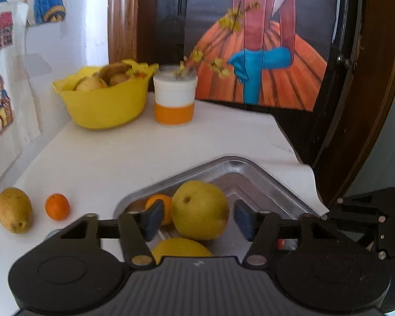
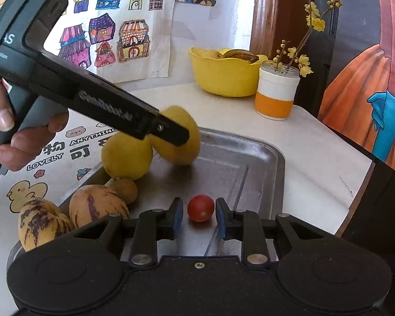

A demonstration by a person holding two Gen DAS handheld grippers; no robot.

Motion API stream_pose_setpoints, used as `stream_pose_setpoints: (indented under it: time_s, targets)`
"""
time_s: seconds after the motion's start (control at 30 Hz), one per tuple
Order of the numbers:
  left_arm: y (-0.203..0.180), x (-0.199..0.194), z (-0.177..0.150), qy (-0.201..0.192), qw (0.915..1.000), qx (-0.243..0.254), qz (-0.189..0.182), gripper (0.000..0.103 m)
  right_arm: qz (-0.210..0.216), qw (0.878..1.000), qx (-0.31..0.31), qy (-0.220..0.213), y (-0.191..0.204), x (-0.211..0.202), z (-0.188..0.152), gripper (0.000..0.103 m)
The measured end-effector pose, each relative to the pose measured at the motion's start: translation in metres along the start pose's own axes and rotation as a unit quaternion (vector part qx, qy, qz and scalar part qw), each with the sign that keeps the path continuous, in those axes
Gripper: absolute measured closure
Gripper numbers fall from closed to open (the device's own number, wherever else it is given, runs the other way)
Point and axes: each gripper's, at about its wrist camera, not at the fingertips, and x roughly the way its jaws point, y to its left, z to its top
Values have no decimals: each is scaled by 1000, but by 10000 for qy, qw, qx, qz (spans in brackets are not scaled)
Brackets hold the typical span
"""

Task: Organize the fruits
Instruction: 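Release the pear into the tray with the left tool while the right tool releases the tomato, then move the left tool to a brown pear while the right tool reaches a mandarin orange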

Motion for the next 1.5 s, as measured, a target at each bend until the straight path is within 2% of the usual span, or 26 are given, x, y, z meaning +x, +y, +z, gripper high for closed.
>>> stream_pose_setpoints:
  time_s: [0.1, 0.17, 0.23, 0.33, 0.47, 0.7, 0.97, 1.27, 1.5]
  targets:
    - [1, -11, 0, -158, 9999, 19, -37, 26, -69, 10000, 2, -16, 2, -3, 1, 64]
    - [1, -18, -1, -242, 9997, 10, -35, 21, -122, 9999, 21, -73, 6, -8, 3, 53]
    - [3, -25, -2, -340, 9994, -35, 34, 12, -165, 9997, 67, -152, 9, -14, 4, 36]
    - [6, -38, -4, -482, 9986, -153, 143, 2, -251, 9992, 108, -297, 15, -26, 8, 18]
    - [10, -56, -8, -589, 9977, -272, 190, 1, -480, 9977, 99, -475, 27, -47, 11, 4]
    - [15, -106, -24, -827, 9956, -374, 217, 1, -807, 9938, 192, -746, 61, -104, 17, 1]
    - [23, -177, -66, -931, 9941, -498, 251, 1, -947, 9942, 95, -506, 124, -163, 12, 1]
    - [43, -229, -136, -738, 9906, -1039, 506, 1, -782, 9960, 221, -374, 193, -189, -19, 1]
    - [56, -262, -192, -626, 9850, -1190, 1078, 1, -826, 9954, 462, -112, 232, -190, -37, 1]
